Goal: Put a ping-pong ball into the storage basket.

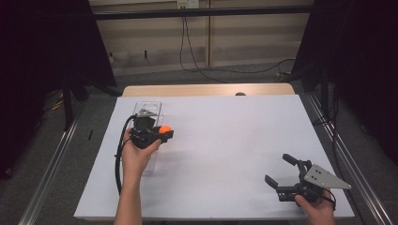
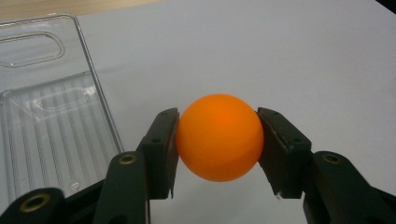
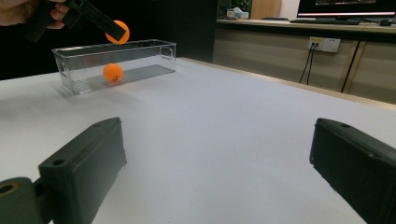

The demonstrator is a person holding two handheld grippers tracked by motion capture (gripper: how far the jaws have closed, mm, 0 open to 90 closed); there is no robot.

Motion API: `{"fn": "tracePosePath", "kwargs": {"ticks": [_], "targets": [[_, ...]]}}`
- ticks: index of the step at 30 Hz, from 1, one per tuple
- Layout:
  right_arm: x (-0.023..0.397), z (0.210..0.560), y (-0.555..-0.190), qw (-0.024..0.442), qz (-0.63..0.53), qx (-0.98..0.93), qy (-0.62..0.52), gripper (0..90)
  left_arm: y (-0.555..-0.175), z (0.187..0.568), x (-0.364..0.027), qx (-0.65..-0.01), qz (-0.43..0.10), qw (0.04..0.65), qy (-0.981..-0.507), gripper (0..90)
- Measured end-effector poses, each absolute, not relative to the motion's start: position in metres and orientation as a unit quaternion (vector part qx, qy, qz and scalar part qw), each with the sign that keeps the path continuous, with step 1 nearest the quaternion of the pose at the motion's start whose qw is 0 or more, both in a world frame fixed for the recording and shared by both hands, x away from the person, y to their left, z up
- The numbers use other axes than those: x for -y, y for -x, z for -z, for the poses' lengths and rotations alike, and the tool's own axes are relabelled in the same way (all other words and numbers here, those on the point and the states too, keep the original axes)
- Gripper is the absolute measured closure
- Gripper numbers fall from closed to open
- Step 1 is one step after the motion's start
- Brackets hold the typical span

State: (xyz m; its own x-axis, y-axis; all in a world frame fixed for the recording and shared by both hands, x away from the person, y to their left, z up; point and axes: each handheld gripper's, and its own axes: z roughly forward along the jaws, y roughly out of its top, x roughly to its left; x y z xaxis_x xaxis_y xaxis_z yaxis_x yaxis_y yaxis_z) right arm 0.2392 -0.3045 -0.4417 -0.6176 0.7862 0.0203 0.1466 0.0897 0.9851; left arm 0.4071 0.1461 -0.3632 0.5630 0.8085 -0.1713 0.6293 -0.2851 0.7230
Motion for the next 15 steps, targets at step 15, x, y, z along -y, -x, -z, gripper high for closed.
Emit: {"fn": "tracePosePath", "kwargs": {"ticks": [15], "targets": [[0.3048,0.4417,-0.2392,0.275,-0.582,-0.685,-0.342,3.1,-0.4075,0.3620,-0.1535,-0.452,-0.122,0.385,-0.796,50.9]]}}
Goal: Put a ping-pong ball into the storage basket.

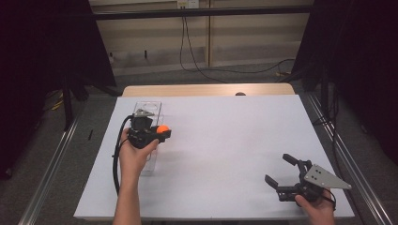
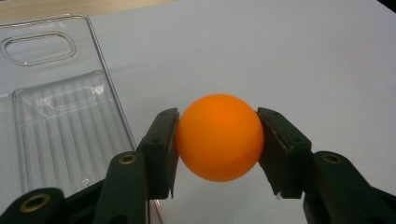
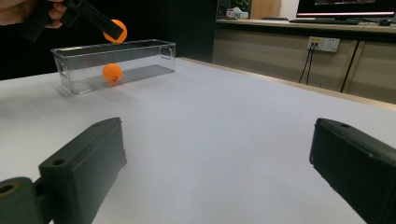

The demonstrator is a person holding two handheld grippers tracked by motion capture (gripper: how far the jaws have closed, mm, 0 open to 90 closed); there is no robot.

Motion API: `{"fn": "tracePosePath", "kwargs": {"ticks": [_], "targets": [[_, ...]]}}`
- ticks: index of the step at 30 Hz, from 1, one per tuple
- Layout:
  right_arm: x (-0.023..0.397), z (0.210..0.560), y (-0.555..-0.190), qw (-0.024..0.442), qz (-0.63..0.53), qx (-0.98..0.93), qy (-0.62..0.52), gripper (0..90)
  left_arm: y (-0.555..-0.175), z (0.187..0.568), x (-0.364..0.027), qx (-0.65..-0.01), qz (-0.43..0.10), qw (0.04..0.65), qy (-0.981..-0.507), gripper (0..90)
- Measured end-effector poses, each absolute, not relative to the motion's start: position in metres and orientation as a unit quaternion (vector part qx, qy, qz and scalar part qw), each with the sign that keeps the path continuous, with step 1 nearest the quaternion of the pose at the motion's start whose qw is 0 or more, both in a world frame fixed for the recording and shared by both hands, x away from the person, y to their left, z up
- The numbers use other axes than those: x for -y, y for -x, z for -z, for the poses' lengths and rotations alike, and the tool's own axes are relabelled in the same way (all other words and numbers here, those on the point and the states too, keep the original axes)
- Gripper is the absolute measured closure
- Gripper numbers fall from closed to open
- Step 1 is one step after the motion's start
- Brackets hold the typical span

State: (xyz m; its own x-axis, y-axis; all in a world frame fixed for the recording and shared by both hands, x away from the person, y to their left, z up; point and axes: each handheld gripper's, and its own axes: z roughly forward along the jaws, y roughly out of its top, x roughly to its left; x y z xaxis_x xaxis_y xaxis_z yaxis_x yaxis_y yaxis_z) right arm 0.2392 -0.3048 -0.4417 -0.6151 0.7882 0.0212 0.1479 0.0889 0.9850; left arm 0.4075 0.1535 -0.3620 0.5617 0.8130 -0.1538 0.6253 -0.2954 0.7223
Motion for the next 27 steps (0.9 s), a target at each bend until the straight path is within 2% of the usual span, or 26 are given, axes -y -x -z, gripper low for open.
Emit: {"fn": "tracePosePath", "kwargs": {"ticks": [27], "targets": [[0.3048,0.4416,-0.2391,0.275,-0.582,-0.685,-0.342,3.1,-0.4076,0.3616,-0.1600,-0.458,-0.127,0.383,-0.792,50.9]]}}
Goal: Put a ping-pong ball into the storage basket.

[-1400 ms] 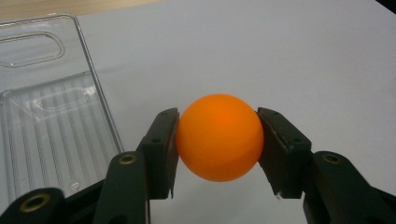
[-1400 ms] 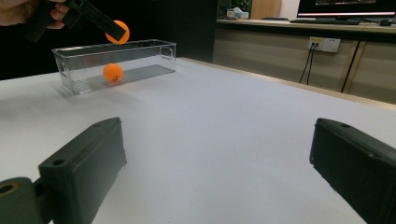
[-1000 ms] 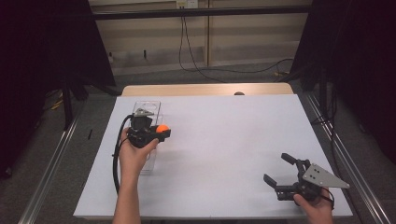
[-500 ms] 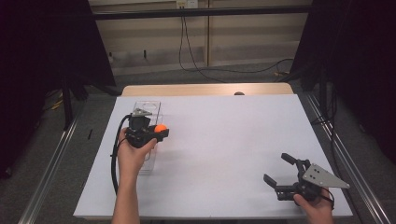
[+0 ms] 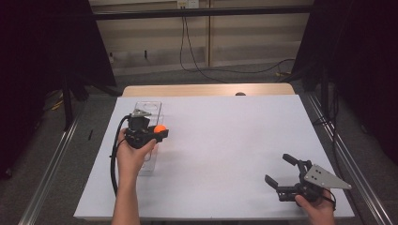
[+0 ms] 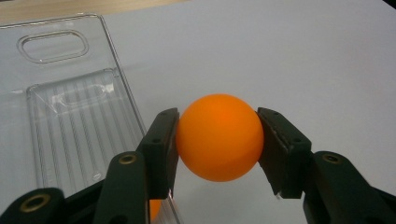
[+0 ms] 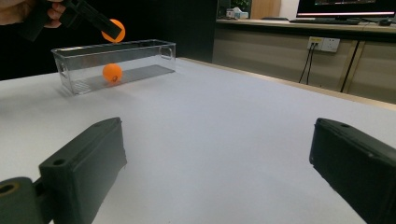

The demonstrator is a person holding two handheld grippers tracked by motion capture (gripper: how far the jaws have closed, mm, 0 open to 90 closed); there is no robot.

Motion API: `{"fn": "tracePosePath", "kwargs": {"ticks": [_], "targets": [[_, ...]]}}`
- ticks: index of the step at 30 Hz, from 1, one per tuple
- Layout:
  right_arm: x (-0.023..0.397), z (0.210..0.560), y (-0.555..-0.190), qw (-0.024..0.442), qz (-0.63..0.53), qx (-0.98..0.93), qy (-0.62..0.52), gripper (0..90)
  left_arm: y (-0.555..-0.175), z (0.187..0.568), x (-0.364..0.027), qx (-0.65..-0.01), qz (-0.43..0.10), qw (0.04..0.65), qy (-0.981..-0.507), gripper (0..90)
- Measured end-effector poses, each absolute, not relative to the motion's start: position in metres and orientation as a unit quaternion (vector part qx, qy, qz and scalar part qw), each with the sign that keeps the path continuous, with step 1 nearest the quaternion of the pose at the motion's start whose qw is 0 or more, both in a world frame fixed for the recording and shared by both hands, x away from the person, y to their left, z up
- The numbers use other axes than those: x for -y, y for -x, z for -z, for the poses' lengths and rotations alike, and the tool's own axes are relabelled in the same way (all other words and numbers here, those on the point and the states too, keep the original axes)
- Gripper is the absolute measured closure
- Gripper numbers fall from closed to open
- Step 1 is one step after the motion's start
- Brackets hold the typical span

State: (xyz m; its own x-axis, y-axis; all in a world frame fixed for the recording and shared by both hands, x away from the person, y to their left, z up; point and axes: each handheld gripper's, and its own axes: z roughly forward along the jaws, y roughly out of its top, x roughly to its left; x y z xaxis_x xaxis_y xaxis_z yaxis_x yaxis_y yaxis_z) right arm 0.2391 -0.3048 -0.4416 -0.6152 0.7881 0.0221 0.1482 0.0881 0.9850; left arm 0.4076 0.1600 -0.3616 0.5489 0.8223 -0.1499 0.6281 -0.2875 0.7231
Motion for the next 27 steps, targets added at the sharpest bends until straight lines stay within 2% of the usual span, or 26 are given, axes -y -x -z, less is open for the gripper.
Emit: {"fn": "tracePosePath", "kwargs": {"ticks": [27], "targets": [[0.3048,0.4417,-0.2391,0.275,-0.582,-0.685,-0.342,3.1,-0.4076,0.3617,-0.1671,-0.463,-0.131,0.382,-0.789,50.8]]}}
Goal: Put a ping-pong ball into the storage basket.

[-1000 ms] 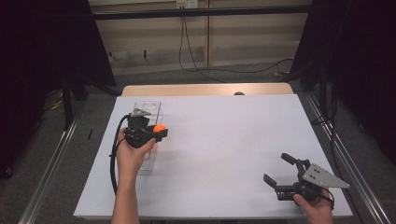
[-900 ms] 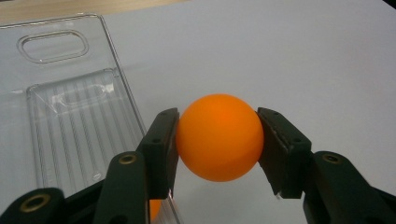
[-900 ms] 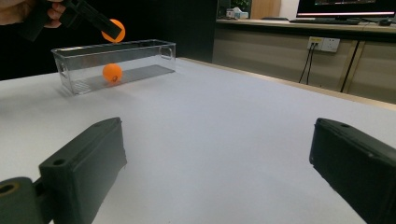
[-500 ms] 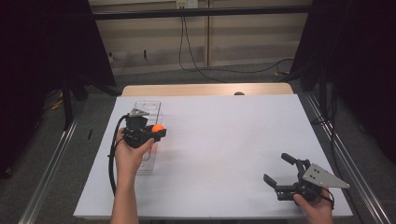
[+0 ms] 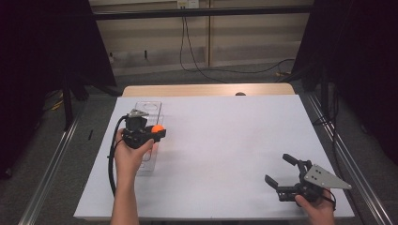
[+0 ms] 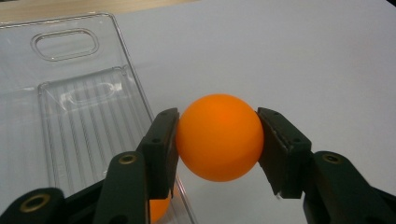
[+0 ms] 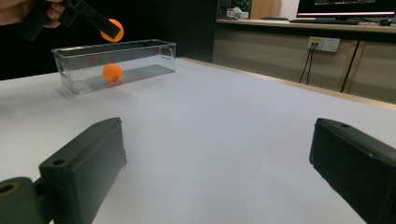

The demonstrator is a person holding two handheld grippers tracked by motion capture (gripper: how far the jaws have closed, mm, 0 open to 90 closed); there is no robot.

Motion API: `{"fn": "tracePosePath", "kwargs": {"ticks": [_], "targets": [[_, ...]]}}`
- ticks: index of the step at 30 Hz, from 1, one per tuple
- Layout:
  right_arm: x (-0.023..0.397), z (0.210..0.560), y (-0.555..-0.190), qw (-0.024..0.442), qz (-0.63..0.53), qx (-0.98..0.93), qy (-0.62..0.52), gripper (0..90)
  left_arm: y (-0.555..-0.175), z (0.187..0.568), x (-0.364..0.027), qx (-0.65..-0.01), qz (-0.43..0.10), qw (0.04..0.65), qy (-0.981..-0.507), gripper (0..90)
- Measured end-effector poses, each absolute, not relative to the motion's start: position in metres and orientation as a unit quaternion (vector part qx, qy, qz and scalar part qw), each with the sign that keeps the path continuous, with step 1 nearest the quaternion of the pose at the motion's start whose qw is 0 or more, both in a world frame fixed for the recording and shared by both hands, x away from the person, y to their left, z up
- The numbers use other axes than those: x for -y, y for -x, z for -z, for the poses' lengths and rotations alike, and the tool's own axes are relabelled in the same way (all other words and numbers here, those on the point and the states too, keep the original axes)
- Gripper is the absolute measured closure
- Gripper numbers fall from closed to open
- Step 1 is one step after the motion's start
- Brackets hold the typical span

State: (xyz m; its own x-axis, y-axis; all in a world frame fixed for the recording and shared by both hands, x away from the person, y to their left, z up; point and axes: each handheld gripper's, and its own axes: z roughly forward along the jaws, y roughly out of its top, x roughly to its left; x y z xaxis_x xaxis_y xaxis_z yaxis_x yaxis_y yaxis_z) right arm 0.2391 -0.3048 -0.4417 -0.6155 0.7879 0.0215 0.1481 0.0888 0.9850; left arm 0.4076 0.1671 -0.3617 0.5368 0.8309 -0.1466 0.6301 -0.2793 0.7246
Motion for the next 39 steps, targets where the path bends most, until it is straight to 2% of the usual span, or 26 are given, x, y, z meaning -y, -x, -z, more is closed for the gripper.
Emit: {"fn": "tracePosePath", "kwargs": {"ticks": [39], "targets": [[0.305,0.442,-0.239,0.275,-0.582,-0.685,-0.341,3.1,-0.411,0.369,-0.189,-0.491,-0.155,0.371,-0.773,50.8]]}}
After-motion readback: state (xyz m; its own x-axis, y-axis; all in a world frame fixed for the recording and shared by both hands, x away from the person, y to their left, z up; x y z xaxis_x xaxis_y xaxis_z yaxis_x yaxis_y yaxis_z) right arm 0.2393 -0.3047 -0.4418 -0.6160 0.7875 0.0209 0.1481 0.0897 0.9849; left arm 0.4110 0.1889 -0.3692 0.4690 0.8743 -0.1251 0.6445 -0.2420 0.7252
